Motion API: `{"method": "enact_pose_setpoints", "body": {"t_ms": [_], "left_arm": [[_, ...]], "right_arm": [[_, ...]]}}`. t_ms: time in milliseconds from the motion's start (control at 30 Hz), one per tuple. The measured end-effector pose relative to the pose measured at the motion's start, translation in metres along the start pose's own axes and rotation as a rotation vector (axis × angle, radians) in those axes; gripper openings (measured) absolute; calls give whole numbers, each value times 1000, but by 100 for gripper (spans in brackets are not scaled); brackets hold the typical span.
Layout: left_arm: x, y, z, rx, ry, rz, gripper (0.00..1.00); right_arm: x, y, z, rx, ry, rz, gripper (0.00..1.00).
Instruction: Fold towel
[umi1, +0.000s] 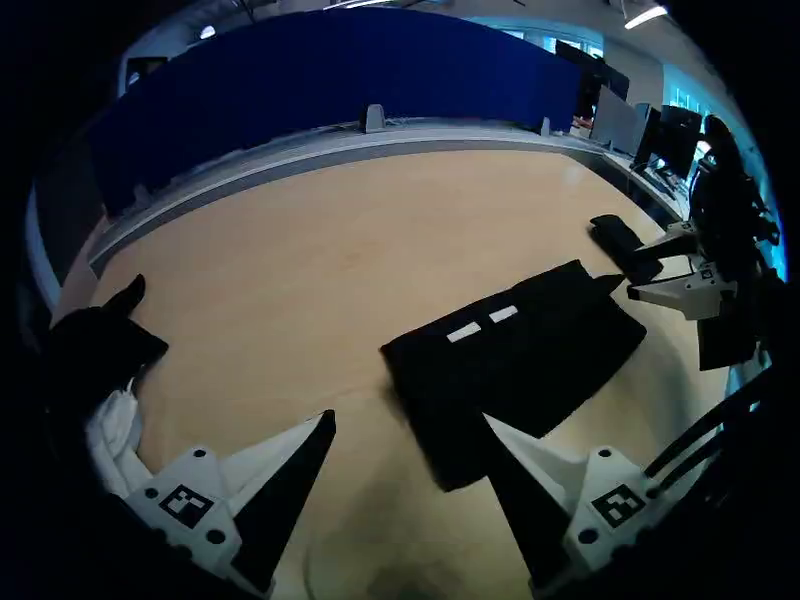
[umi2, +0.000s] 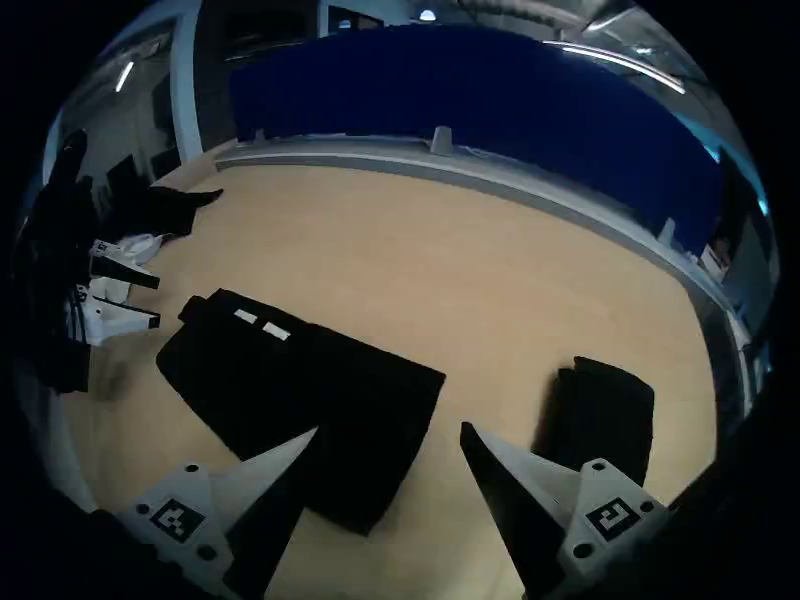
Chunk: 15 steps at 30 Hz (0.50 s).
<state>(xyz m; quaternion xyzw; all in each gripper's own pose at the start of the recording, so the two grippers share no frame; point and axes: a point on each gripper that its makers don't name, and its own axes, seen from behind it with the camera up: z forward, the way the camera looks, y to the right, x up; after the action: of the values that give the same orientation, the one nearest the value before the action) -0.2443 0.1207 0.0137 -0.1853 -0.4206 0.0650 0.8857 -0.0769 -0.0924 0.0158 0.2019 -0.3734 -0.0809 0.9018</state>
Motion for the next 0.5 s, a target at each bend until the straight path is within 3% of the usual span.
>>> {"method": "enact_pose_setpoints", "body": {"t_ms": [500], "left_arm": [[-42,-39,-49,104,-2,-94,99]], "right_arm": [[16,-57,15,102,8,-66,100]]}}
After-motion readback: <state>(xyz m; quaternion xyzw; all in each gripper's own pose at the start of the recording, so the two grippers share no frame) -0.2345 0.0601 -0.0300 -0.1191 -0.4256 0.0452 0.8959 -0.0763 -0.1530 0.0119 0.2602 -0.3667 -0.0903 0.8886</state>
